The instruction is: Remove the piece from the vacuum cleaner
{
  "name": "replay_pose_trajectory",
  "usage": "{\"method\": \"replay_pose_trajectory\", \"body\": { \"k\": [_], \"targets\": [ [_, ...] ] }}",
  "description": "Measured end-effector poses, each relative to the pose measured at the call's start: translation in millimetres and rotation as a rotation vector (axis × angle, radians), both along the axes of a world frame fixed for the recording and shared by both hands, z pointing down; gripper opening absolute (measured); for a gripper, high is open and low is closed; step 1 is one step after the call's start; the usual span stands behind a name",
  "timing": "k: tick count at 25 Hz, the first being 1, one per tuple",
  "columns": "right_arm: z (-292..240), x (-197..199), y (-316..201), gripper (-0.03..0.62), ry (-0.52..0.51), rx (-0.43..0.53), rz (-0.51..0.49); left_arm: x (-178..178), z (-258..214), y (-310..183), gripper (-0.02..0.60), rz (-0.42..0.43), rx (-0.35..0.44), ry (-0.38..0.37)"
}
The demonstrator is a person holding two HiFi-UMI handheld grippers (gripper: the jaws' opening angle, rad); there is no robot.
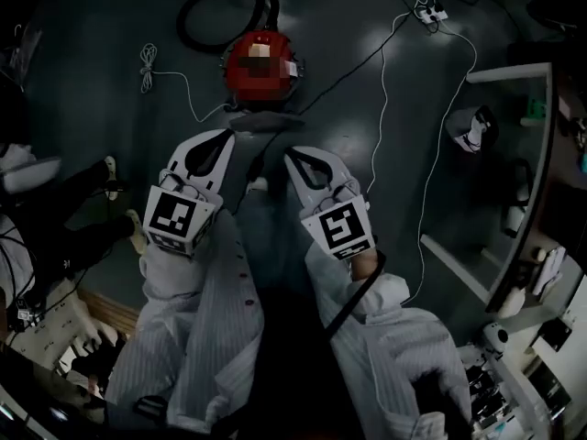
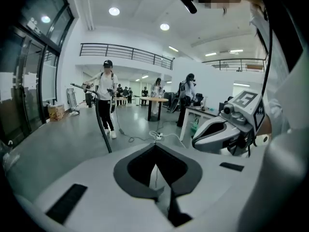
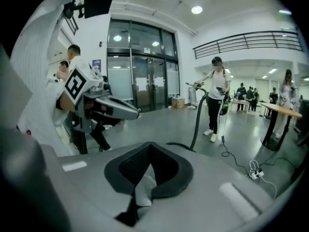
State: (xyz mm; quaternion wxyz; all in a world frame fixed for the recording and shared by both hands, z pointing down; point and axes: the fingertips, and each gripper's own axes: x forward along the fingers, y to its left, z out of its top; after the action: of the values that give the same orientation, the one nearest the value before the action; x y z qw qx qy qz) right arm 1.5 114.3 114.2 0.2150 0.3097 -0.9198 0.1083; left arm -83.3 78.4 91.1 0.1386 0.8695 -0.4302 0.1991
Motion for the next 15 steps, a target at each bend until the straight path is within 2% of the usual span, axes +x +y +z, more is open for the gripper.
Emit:
{"method": "replay_pose_trajectory", "body": {
  "k": [5,9,12,15],
  "targets": [
    [119,4,-42,-0.002,0.129,-0.112,-0.106,4,105,-55,0.002,0.019,-0.1,-0.069],
    [220,0,-65,-0.002,0.221,-0.21,-0.166,-3,198,-89,0.002,0.069,-0.185,-0.125],
    [302,-7,-79,-0.002,0.337,-0.229,-0.275,-15,272,-118,0.003,0.085,-0.226,-0.165],
    [370,-13,-79,0.009,0.411,-0.241,-0.375,-28,337,-132,0.003,0.061,-0.266,-0.185]
  ]
}}
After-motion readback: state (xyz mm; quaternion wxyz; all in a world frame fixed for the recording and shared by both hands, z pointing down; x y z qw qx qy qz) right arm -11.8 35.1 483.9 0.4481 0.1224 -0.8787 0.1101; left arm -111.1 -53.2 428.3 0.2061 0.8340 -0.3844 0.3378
